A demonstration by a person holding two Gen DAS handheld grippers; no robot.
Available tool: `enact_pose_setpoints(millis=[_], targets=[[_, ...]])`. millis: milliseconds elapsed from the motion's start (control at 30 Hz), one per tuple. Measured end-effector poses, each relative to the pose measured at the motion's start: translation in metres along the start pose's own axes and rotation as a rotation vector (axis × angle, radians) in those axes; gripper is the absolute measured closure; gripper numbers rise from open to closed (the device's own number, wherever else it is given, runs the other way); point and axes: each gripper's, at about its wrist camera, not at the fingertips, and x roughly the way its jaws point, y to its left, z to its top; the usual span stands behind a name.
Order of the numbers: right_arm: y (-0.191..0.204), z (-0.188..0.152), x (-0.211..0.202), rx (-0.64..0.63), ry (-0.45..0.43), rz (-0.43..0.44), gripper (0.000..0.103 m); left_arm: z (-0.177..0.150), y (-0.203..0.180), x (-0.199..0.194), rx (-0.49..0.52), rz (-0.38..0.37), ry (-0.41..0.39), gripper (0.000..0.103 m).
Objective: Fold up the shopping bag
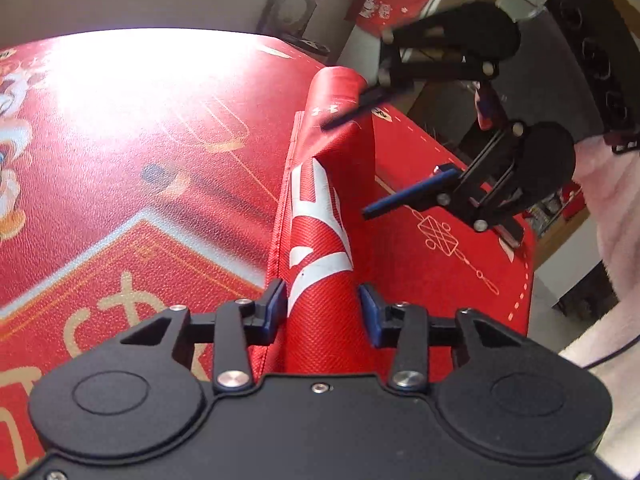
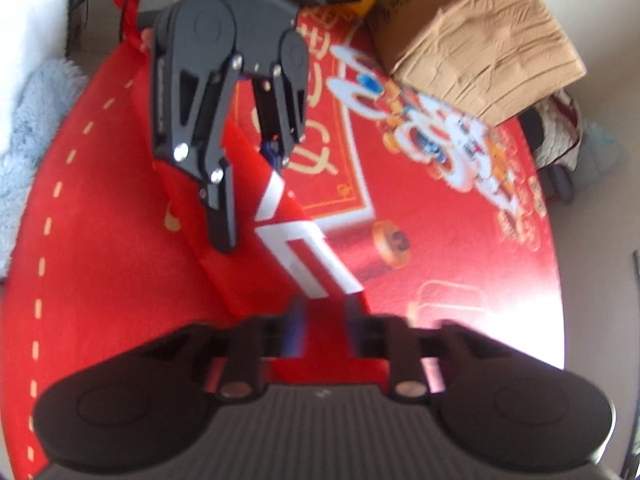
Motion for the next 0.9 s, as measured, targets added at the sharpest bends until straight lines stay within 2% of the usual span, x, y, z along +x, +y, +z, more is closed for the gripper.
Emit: enact_pose_setpoints(millis=[67,200,267,300,400,467,533,633,700,767,833,900], targets=[[0.002,0.001,0.001,-0.046,0.021,0.018,0.025,0.002,-0.015,0.002,0.099,0.038,0.025,0.056],[0.008,-0.004,0.017,-0.090,0.120,0.095,0.028,0.000,-0.039,0.004,0.251,0.093,0.057,0.054],[0.013,-0.006,0.023,-0.110,0.158,0.118,0.040,-0.003,-0.046,0.004,0.303,0.109,0.063,0.053],[0.019,-0.005,0.022,-0.109,0.165,0.118,0.053,-0.004,-0.047,0.003,0.308,0.111,0.066,0.052],[0.051,-0.004,0.011,-0.180,0.162,0.030,0.072,-0.007,-0.047,0.000,0.334,0.114,0.083,0.046],[0.077,-0.007,0.004,-0.190,0.169,-0.023,0.078,-0.009,-0.050,-0.001,0.391,0.116,0.106,0.042],[0.106,-0.011,-0.005,-0.186,0.177,-0.070,0.082,-0.008,-0.051,-0.003,0.403,0.109,0.128,0.040],[0.114,-0.010,-0.017,-0.060,0.169,-0.039,0.083,-0.004,-0.056,-0.004,0.421,0.114,0.157,0.037],[0.114,-0.010,-0.025,0.073,0.156,0.020,0.083,-0.003,-0.059,-0.006,0.437,0.128,0.167,0.036],[0.108,-0.015,-0.026,0.207,0.126,0.067,0.082,0.006,-0.067,0.001,0.464,0.151,0.161,0.038],[0.099,-0.025,-0.025,0.318,0.086,0.103,0.082,0.001,-0.078,-0.005,0.523,0.173,0.146,0.043],[0.085,-0.034,-0.026,0.423,0.057,0.160,0.082,-0.005,-0.089,-0.013,0.571,0.181,0.121,0.044]])
